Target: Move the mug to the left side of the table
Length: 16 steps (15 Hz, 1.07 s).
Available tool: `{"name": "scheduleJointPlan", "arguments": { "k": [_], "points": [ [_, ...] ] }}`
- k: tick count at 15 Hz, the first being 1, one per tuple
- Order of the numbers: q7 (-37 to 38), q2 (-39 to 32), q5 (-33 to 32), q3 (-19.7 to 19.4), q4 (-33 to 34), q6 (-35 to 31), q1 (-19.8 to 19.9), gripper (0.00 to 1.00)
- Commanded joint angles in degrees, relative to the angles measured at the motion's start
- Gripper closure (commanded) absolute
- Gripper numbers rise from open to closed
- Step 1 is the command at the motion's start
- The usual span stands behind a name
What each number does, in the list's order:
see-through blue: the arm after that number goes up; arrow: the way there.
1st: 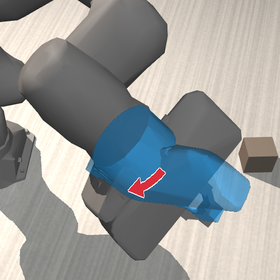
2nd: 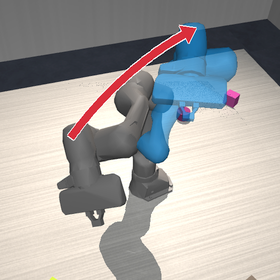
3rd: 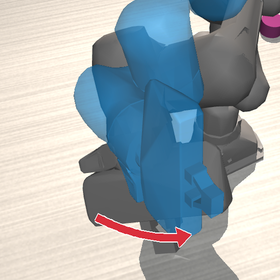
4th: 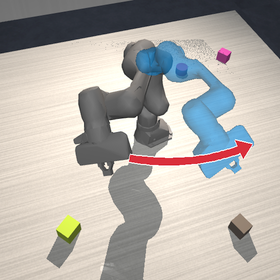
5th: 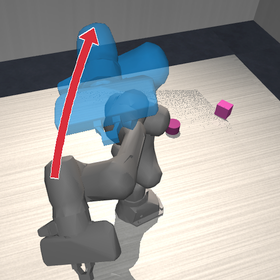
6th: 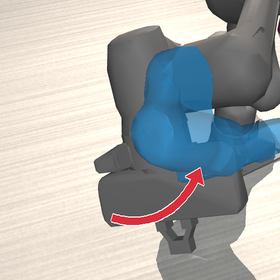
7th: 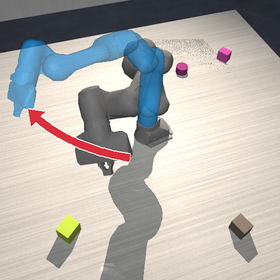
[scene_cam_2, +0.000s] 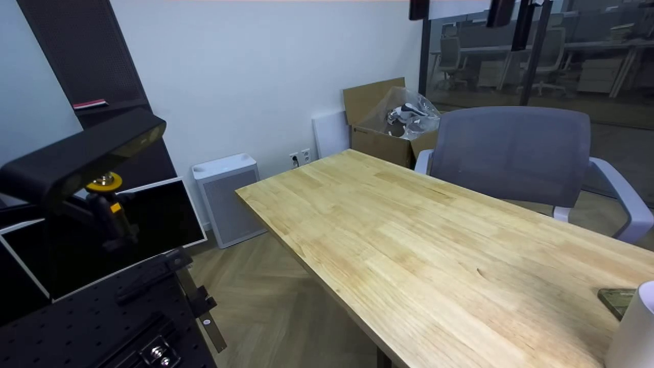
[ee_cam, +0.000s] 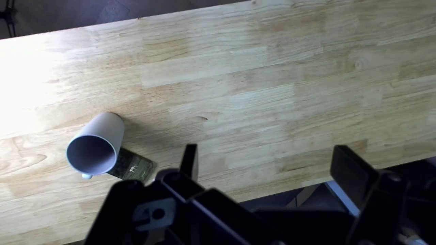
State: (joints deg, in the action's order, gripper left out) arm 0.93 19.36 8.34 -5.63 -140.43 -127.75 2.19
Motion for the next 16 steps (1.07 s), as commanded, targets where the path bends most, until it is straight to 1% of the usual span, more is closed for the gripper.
{"name": "scheduleJointPlan", "arguments": {
  "k": [1, 5, 8, 9, 10, 13, 16],
  "points": [
    [-2.5, -6.8, 2.0, -2.3, 3.9, -3.1, 1.5, 0.00],
    [-2.3, -14.6, 1.1, -3.9, 9.3, -5.2, 4.0, 0.00],
    [-2.1, -20.1, 1.3, -4.6, 15.1, -3.5, 5.6, 0.00],
    [-0.4, -21.3, 0.9, -4.5, 16.5, -2.6, 6.0, 0.00],
    [-2.1, -17.8, 0.7, -4.1, 11.7, -5.1, 5.9, 0.00],
    [-2.1, -21.0, 0.7, -4.2, 14.7, -4.5, 6.5, 0.00],
    [-2.0, -21.2, 0.7, -4.2, 15.1, -4.1, 6.4, 0.00]
  ]
}}
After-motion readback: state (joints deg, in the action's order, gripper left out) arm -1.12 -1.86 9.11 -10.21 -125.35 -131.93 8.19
